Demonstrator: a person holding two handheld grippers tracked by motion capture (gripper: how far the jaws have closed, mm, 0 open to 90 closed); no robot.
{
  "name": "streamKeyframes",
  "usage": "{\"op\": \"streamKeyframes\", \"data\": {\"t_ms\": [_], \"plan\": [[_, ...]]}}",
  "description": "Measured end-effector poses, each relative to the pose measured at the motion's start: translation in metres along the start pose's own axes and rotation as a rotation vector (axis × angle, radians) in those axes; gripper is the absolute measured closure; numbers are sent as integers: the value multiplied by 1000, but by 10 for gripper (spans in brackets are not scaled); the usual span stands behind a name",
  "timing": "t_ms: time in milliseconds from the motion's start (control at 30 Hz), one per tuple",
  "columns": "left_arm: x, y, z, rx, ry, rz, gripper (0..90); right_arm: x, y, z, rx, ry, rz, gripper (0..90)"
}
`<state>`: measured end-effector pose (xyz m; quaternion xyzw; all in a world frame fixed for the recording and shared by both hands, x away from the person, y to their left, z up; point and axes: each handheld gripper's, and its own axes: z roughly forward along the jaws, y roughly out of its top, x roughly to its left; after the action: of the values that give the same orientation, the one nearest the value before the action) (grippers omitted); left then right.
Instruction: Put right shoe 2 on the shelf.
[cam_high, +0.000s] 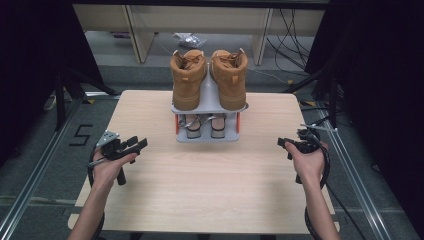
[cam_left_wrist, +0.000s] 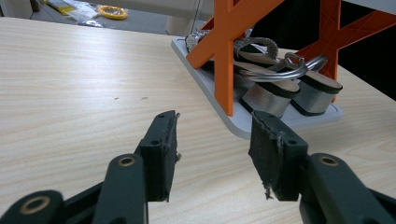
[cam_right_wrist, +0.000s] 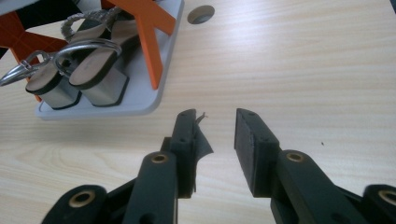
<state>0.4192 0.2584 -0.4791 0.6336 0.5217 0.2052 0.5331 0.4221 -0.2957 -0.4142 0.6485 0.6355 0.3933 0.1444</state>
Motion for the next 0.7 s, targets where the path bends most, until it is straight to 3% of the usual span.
{"op": "streamKeyframes", "data": {"t_ms": [67, 200, 233, 267, 300, 333, 367, 433, 567, 633, 700], "plan": [[0, 0, 0, 0, -1, 0, 507, -3, -6, 0, -12, -17, -31, 699], [-1, 0, 0, 1, -2, 2, 507, -7, -17, -2, -17, -15, -19, 695], [-1, -1, -1, 1, -4, 3, 507, -9, -19, -1, -21, -9, -37, 693], [-1, -1, -1, 0, -4, 2, 507, -7, -23, -2, -23, -4, -3, 692], [-1, 0, -1, 1, -3, 2, 507, -9, -24, -2, -25, -1, -29, 692], [0, 0, -1, 0, -2, 2, 507, -8, -27, -4, -18, -1, -4, 690], [0, 0, -1, -1, -1, 2, 507, -10, -29, -2, -37, -14, -44, 690], [0, 0, -1, -4, -4, 1, 507, -8, -34, -1, -23, 2, 0, 687], [-1, 0, -1, -7, -5, -1, 502, -7, -39, -3, -7, 4, 13, 672], [-2, 1, -1, -14, -6, -7, 497, -9, -41, -1, -24, -1, -10, 664], [-2, 2, -2, -15, -5, -5, 496, -9, -43, -3, -16, 7, 10, 655]]}}
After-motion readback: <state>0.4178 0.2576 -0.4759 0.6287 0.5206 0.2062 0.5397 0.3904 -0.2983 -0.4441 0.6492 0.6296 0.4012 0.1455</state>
